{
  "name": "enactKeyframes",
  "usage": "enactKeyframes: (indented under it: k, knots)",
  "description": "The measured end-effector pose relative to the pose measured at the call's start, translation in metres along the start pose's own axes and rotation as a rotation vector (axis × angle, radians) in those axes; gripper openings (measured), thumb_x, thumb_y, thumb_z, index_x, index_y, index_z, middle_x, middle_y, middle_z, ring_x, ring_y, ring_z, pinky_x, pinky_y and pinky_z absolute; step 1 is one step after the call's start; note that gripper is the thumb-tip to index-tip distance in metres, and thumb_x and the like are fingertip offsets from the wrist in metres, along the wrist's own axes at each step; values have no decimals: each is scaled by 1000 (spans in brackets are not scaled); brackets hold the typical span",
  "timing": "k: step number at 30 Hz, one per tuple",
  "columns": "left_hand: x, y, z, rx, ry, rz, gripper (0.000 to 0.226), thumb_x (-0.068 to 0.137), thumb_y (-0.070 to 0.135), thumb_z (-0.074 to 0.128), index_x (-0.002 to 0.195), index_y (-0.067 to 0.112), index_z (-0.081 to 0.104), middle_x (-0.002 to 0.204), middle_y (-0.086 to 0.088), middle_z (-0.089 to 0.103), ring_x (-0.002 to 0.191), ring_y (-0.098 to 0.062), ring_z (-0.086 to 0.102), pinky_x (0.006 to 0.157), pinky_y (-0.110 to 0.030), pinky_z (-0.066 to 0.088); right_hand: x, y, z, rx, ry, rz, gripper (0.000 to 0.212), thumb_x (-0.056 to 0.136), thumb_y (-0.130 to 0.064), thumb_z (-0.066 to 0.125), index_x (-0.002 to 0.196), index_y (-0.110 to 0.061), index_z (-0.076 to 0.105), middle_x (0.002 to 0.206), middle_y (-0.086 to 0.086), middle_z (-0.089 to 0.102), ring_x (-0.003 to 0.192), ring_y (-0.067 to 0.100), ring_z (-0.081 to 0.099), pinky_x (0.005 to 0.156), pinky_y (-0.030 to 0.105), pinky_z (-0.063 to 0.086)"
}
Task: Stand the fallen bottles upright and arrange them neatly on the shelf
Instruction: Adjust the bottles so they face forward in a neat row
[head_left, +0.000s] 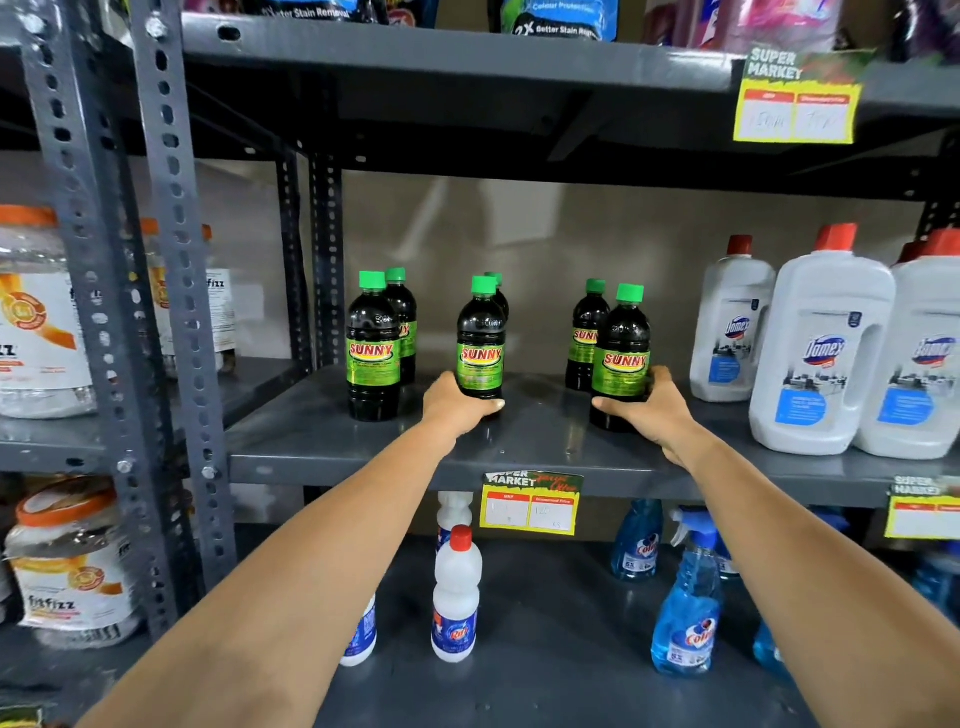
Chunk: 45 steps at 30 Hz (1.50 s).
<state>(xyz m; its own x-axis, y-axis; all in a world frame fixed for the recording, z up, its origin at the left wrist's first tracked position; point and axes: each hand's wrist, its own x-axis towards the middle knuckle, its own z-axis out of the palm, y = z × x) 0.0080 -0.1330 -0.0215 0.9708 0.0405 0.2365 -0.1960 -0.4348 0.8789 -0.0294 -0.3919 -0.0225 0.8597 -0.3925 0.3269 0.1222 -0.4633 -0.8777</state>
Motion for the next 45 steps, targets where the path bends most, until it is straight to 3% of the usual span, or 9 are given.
enactKeyframes:
  k: [12,19,31,36,45]
  knots:
    - [-22,4,4,46,-33,99,61,70,32,85,119,12,56,123,-8,62,114,-25,56,86,-29,42,-19,5,-15,-40,55,8,87,64,-31,89,133,-12,38,128,6,59,116,25,56,95,39,47]
    - [-31,5,2,27,-38,121,60,70,29,85,120,10,57,124,-11,63,115,-27,56,96,-37,46,-26,1,-14,-57,53,10,87,66,-31,87,134,-12,36,131,7,57,118,26,55,96,39,46]
    - [-31,1,3,0,-33,128,60,71,31,84,121,11,57,123,-9,64,113,-25,58,95,-35,46,-32,-4,-14,-42,46,-3,83,70,-28,85,136,-10,37,136,9,55,118,23,52,92,34,42]
    - [-30,1,4,11,-36,130,60,70,32,84,120,11,58,122,-9,65,113,-25,58,95,-36,47,-32,-3,-16,-28,13,4,79,72,-24,84,135,-10,38,136,10,55,108,17,49,92,33,40]
    - [-31,1,4,16,-26,133,59,70,32,84,119,10,59,120,-10,65,112,-25,59,90,-32,46,-30,-2,-15,-23,17,-3,80,72,-24,84,135,-10,39,135,9,56,114,21,52,93,33,41]
